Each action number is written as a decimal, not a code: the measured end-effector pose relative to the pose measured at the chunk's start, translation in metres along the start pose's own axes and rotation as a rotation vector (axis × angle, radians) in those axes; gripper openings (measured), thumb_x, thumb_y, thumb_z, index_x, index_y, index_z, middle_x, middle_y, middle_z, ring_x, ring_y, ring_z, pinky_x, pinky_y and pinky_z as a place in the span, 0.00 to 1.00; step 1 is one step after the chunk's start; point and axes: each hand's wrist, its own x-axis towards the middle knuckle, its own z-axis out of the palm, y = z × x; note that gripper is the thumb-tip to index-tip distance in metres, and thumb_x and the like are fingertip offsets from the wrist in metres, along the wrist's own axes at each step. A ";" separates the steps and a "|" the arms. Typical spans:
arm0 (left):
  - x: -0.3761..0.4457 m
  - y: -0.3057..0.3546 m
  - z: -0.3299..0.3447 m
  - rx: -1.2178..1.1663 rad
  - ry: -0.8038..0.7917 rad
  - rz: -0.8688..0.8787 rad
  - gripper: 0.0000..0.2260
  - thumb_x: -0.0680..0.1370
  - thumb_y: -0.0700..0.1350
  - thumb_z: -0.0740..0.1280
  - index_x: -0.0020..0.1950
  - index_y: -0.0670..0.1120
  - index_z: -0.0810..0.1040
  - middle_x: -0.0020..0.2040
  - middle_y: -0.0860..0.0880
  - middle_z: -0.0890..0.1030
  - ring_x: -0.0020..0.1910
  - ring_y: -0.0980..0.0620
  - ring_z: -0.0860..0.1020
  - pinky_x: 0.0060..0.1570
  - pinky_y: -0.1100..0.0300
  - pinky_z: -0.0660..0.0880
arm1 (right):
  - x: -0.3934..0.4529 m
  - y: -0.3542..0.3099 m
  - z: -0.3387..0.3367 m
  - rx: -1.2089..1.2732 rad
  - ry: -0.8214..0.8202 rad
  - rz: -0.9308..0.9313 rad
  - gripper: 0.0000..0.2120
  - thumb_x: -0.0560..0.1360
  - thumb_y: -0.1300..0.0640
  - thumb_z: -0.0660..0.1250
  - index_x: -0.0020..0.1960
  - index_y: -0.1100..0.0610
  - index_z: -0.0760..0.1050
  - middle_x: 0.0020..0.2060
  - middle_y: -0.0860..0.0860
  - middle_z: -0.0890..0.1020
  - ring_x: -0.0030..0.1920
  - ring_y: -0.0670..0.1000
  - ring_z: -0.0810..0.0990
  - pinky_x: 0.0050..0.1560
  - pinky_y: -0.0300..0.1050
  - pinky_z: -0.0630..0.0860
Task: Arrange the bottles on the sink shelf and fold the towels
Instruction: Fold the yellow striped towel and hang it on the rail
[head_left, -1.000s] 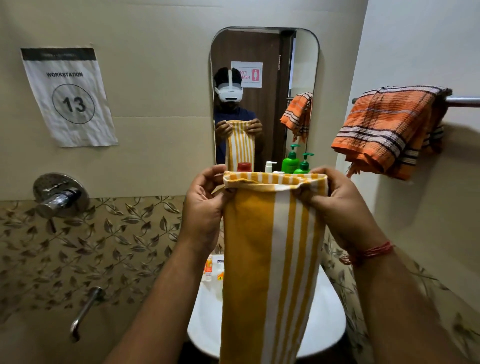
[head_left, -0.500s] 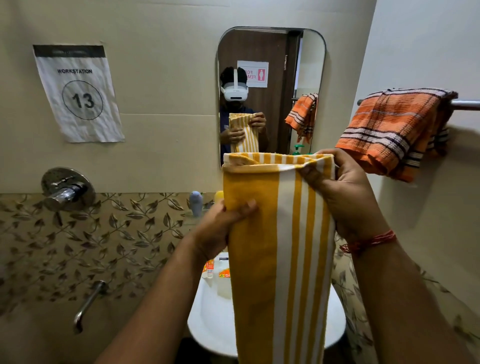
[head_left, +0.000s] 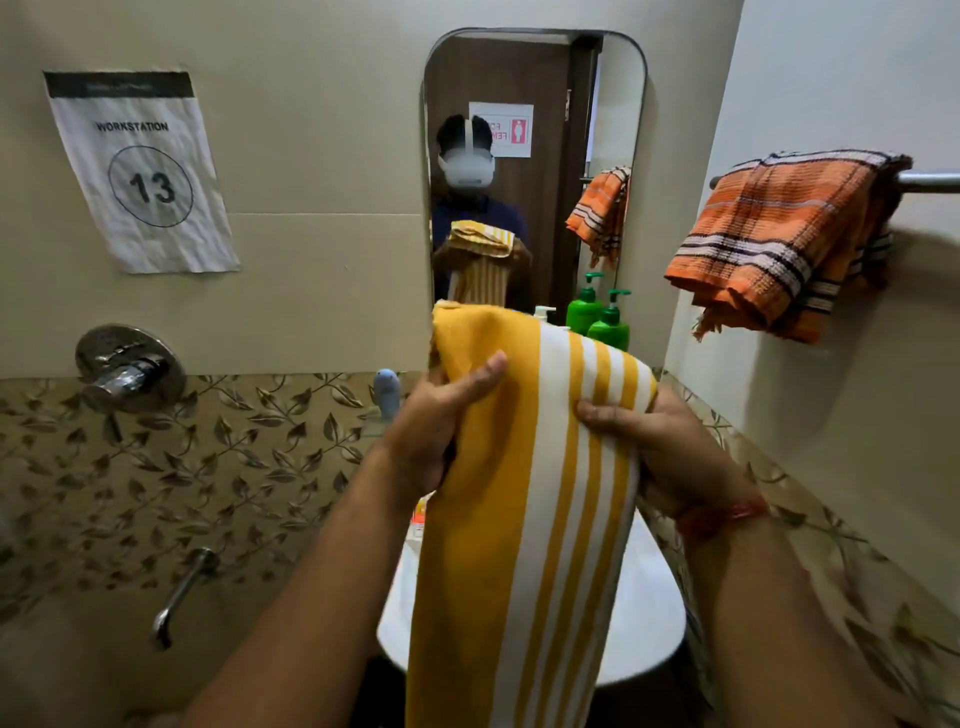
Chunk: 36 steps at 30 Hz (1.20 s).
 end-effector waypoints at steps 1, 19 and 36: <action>-0.007 -0.010 -0.008 0.036 -0.090 -0.069 0.44 0.64 0.60 0.81 0.75 0.47 0.68 0.64 0.42 0.81 0.63 0.36 0.79 0.62 0.36 0.75 | 0.003 -0.002 0.002 0.025 0.018 -0.006 0.17 0.70 0.60 0.71 0.58 0.58 0.77 0.50 0.55 0.87 0.50 0.56 0.86 0.43 0.45 0.83; -0.015 -0.020 -0.013 -0.019 -0.078 0.078 0.35 0.65 0.54 0.81 0.69 0.53 0.71 0.60 0.47 0.84 0.57 0.42 0.83 0.48 0.49 0.82 | 0.004 0.004 -0.008 0.139 0.025 -0.017 0.22 0.74 0.64 0.68 0.66 0.54 0.72 0.55 0.55 0.85 0.54 0.57 0.85 0.46 0.48 0.83; 0.004 -0.014 -0.008 -0.046 0.002 0.025 0.24 0.73 0.47 0.75 0.68 0.53 0.73 0.59 0.45 0.84 0.57 0.41 0.83 0.50 0.45 0.82 | -0.014 0.054 -0.017 0.105 -0.223 0.098 0.34 0.67 0.59 0.78 0.70 0.54 0.68 0.61 0.55 0.82 0.63 0.59 0.80 0.55 0.51 0.80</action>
